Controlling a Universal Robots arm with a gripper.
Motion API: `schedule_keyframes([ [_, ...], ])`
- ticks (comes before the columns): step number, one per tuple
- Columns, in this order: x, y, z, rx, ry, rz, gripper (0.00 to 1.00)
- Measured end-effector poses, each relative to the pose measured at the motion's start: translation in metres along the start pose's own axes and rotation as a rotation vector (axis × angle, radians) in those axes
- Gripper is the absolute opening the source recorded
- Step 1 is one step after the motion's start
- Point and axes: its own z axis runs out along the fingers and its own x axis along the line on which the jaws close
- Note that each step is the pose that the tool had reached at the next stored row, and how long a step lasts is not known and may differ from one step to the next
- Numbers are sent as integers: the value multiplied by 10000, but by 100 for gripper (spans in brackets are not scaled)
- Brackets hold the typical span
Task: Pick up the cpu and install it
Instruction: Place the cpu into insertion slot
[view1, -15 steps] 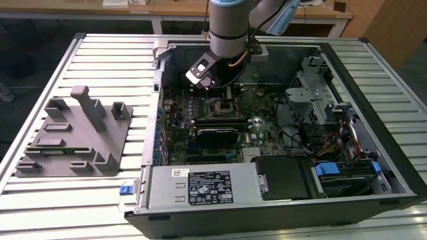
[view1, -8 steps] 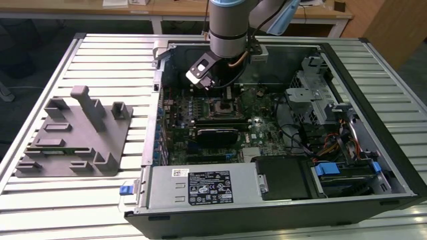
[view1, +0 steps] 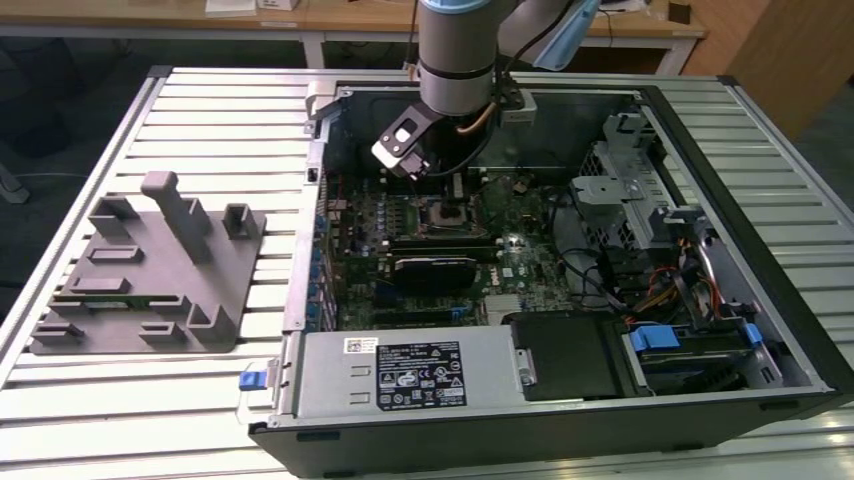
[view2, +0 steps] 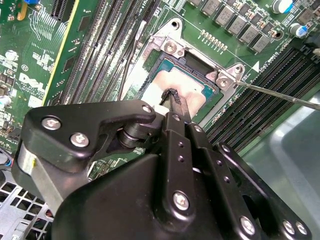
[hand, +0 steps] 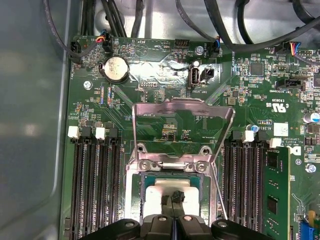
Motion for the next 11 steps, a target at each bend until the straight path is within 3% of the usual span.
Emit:
schedule_keyframes([
  [6, -2, 3, -65, 1, -1, 0, 11],
  [11, -5, 8, -164, 0, -1, 0, 11],
])
